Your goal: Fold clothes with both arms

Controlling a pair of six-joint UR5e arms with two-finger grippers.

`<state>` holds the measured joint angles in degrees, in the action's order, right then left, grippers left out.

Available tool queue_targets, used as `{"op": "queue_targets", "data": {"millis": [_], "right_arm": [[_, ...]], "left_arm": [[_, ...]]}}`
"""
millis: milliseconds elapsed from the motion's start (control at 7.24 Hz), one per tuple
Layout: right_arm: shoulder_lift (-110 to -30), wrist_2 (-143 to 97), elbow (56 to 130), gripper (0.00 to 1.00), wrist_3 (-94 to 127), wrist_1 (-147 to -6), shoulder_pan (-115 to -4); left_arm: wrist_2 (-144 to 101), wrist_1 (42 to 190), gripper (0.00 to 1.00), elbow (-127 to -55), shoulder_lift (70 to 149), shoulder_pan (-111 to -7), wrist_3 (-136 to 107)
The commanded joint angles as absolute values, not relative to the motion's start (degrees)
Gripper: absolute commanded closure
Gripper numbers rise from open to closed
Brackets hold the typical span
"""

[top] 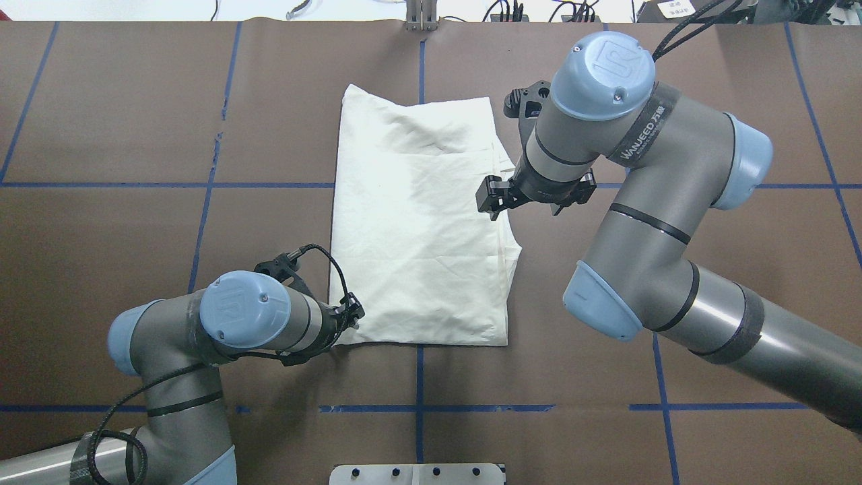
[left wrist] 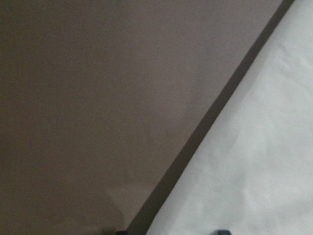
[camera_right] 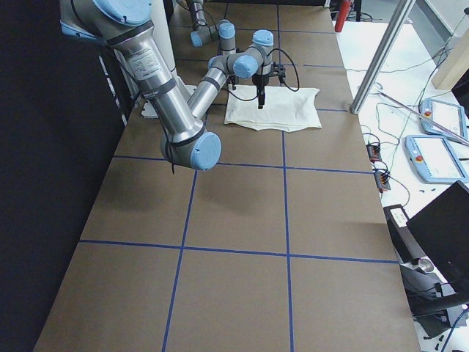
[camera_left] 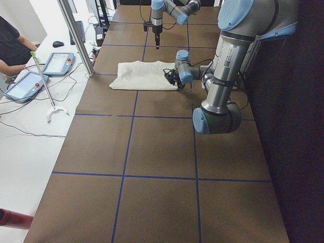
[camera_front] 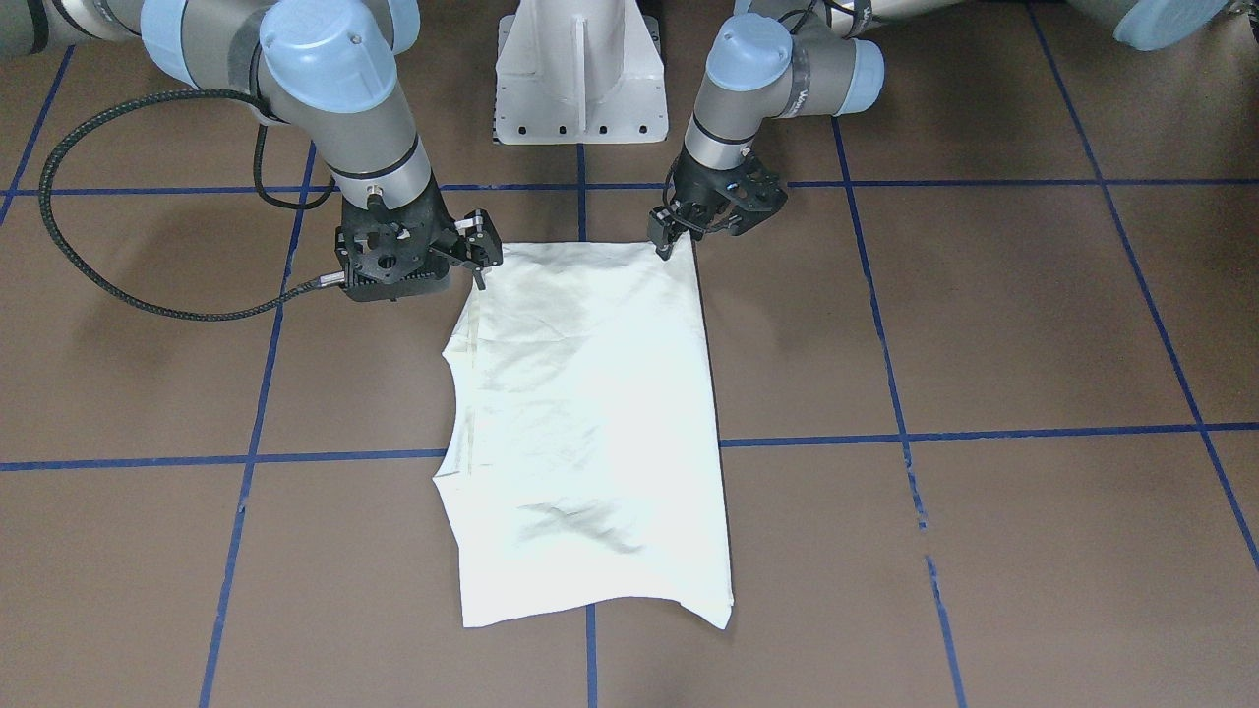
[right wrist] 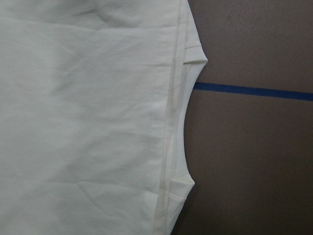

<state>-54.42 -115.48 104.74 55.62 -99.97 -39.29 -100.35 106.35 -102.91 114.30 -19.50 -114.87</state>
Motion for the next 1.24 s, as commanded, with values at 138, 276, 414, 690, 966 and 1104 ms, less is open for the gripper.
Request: {"op": "queue_targets", "data": {"millis": [138,276,414,690,966,1104], "right_arm": [[-54.7,-115.5,104.6,0.00,55.5,-99.9,-39.3],[-54.7,-115.5,104.6,0.00,55.5,-99.9,-39.3],[-54.8,-115.5,104.6,0.00,55.5,-99.9,-39.3],[-54.8,-115.5,104.8,0.00,56.9,-99.9,-39.2],[-54.9,-115.3,105.6,0.00,64.5,-98.8,-36.6],[-56.1,-114.9,105.9,0.00,74.1,-94.2,-34.3]], "left_arm": [[-100.4,106.3,0.75,-102.9,114.1,-18.6,-114.8],[-100.3,106.3,0.95,-103.1,113.8,-18.6,-114.7],[-100.3,105.1,1.00,-103.4,114.0,-18.5,-114.3],[-100.6,99.0,1.00,-108.2,114.3,-18.7,-108.8],[-100.7,97.6,1.00,-110.1,114.3,-18.7,-108.2],[-100.7,97.6,1.00,-110.2,114.4,-18.6,-108.2]]}}
